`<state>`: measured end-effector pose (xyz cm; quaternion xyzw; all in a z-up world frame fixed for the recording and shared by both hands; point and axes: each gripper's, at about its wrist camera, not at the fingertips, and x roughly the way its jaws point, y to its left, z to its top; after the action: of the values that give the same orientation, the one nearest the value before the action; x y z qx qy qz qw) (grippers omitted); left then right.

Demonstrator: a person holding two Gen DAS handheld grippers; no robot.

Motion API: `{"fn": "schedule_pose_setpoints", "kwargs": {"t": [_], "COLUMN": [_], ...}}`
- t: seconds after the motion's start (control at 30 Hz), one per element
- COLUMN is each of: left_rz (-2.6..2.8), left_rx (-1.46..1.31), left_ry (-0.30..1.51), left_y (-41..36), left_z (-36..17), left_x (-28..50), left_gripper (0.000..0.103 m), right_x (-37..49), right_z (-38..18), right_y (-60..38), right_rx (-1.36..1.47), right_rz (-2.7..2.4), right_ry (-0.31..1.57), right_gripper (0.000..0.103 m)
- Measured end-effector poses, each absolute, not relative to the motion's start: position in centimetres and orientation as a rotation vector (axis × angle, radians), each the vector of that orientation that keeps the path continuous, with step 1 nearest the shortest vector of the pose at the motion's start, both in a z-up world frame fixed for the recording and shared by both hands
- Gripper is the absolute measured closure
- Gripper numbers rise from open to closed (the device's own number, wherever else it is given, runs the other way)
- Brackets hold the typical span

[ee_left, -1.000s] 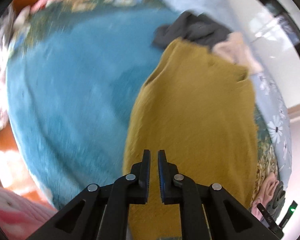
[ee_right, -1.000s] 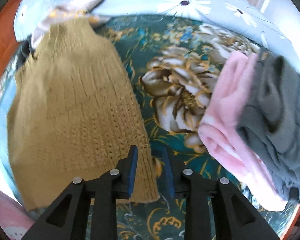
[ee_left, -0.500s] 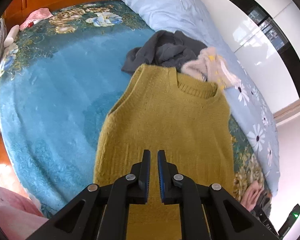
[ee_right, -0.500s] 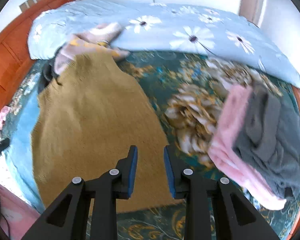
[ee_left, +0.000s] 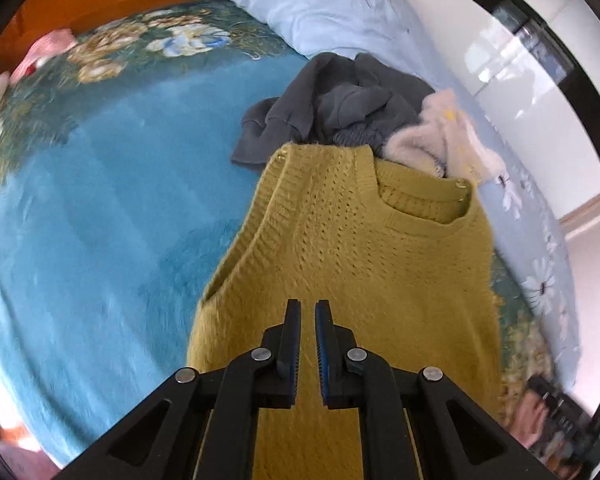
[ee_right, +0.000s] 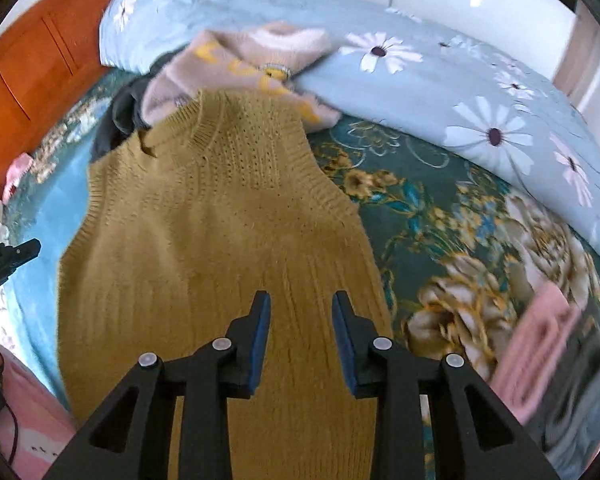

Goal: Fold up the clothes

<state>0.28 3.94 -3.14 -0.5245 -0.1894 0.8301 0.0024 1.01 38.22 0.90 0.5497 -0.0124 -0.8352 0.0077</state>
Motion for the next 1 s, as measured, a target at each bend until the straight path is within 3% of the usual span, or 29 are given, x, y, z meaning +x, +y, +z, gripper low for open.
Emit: {"fn": "schedule_pose_setpoints", "kwargs": {"t": [0.23,0.47,0.53,0.6,0.67,0.83,1.0], "left_rz": [2.581,2.476,2.431,2.385,2.340,2.299,2.283], "left_rx": [-1.616,-1.618,-1.617,-1.622,-1.628,-1.648,-1.688], "left_ry": [-0.306,-0.165,-0.111,-0.038,0.042,0.116,-0.066], "left_y": [2.6,2.0,2.4,3.0,3.7,4.3,2.9], "left_z": [-3.8,-5.7,-6.5,-7.3,-8.3,-10.5,-11.7], "left_x": [-6.8,-12.4,-13.5,-14.4,-15.2,-16.8,-17.6], "left_gripper": [0.094,0.095,0.094,0.085,0.056,0.053,0.053], "right_x": [-7.6,-16.4,-18.4,-20.1,-21.6,-24.3,-25.1], "right_z": [0.5,-0.3,-1.4,-2.4,-3.4,-5.7,-7.3], "right_y": [35.8,32.7,31.9,31.2,30.4,29.0,28.1], "right_rx": [1.667,1.644,1.667,1.679,1.691,1.712,1.694], "right_rz": [-2.571,-2.491,-2.443,-2.393,-2.343,-2.231,-2.147], "right_ry": [0.180,0.417,0.508,0.606,0.715,0.885,0.960], "right_gripper": [0.071,0.070,0.064,0.061,0.059,0.059,0.059]}}
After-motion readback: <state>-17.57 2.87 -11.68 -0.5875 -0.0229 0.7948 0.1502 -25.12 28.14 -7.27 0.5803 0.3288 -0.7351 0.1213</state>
